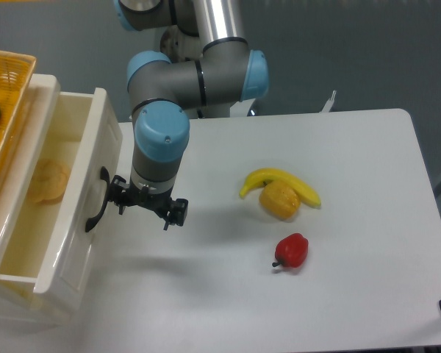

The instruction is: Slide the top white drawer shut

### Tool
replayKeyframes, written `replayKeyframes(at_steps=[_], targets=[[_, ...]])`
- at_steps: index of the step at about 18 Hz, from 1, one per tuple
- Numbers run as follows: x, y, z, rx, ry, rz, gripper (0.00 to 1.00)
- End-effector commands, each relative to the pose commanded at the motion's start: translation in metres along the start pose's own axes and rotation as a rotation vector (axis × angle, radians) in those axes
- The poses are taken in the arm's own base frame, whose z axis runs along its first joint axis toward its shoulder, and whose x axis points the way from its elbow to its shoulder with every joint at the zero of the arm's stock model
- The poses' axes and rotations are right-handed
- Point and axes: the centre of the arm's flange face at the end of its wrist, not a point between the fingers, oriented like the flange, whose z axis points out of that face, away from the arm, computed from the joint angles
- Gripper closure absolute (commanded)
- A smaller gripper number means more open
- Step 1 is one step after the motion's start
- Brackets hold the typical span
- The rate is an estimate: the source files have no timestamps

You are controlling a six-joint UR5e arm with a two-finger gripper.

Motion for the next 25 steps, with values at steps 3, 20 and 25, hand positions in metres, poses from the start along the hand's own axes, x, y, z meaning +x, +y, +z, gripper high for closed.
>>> replayKeyframes(at_steps=[3,20,25], targets=[[0.007,-0.001,0.002,-0.003,0.002,0.010,0.00],[0.044,-0.009,0.007,-0.010,0.002,0.074,0.00],[0.044,-0.010,0.009,-0.011,0.004,0.078,0.00]])
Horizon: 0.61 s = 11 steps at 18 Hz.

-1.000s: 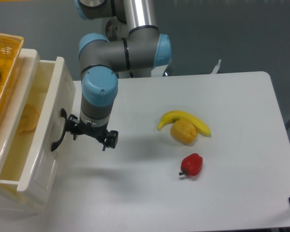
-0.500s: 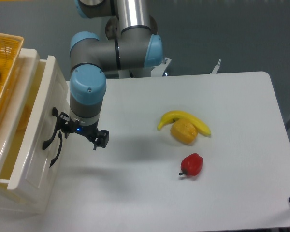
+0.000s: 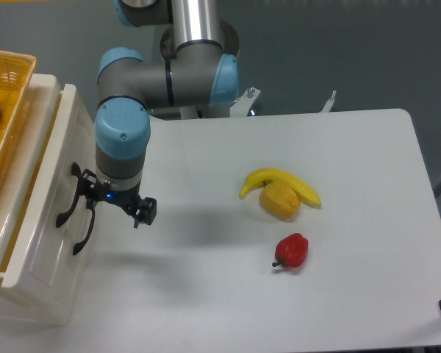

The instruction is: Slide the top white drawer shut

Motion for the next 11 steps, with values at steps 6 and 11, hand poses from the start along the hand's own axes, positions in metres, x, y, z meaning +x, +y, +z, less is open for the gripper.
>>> replayKeyframes(at_steps=[6,11], targets=[[0.0008,-0.0003,-0.0025,0.005,-0.001,0.006,0.00],[0.0009,-0.0010,-0.0023,0.007,0.004,0.001,0.00]])
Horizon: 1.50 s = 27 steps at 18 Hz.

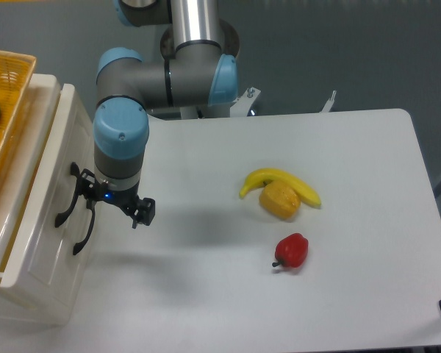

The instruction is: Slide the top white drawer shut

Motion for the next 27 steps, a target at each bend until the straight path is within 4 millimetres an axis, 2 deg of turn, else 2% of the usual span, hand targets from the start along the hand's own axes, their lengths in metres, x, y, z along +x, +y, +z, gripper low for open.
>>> replayKeyframes(at_steps=[27], targets=[[0.0047,-0.0016,-0.0006,0.016,0.035,-0.038,0.00]])
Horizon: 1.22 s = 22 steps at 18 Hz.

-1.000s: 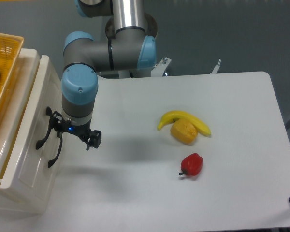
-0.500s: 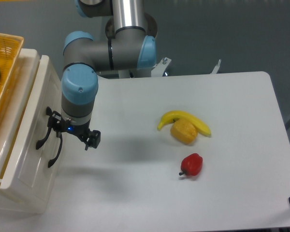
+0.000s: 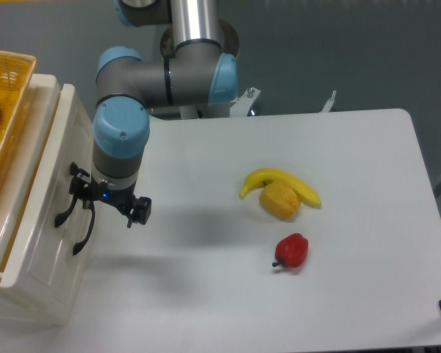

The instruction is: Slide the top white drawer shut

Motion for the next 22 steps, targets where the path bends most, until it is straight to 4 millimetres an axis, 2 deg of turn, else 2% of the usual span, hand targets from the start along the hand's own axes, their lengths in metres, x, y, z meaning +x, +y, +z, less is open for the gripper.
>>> replayKeyframes(at_steps=[8,12,18,22], targets=[[0.001,0.000,-0.002,0.009,0.011,0.001,0.00],[-0.015,-0.002,-0.017,0.027,-0.005,-0.014,0.00],[-0.035,0.003,-0.025,0.033,-0.018,-0.042,0.00],[-0.059,0.013,-0.035,0.021,-0.079,-0.074,0.00]])
